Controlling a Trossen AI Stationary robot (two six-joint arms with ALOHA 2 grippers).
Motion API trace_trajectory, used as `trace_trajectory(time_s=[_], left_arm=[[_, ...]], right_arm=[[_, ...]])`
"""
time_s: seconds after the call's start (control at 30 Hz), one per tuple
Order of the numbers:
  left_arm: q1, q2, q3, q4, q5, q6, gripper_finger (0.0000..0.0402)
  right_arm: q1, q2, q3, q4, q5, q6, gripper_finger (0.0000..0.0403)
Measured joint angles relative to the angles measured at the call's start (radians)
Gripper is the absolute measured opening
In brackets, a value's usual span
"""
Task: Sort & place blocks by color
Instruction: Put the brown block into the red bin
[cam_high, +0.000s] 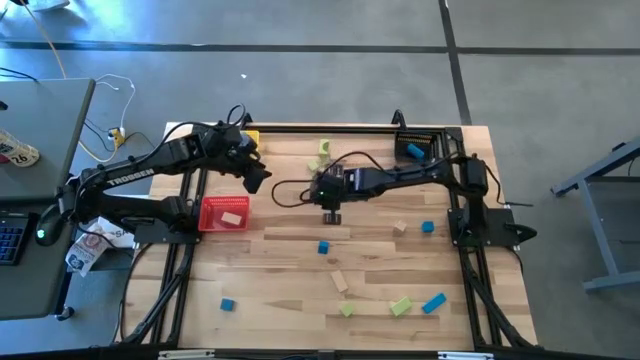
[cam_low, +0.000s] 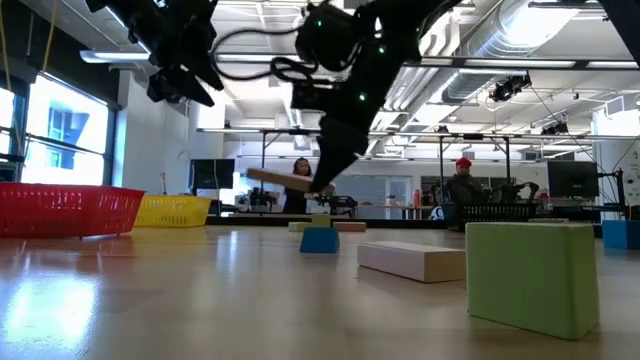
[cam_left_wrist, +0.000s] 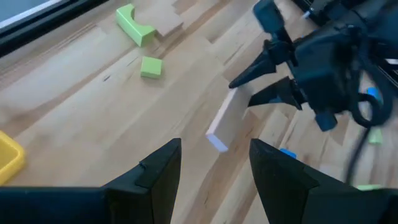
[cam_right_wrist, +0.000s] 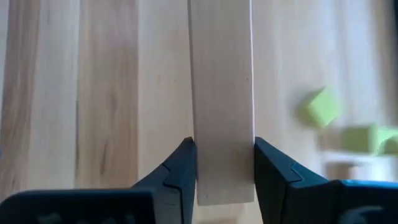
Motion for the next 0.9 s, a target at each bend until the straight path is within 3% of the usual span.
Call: trace_trajectory(time_s=[0.23,0.9], left_arm=[[-0.019,0.000,0.000,0.001,0.003,-0.022,0.0177],[-0.052,0.000,0.000,0.008,0.004,-0.036,0.0177]], right_arm=[[0.049,-0.001,0.060,0.095,0.145,-0.034,0.0096],[0.052,-0.002,0.091,0.345,0.176,-0.190,0.0096]])
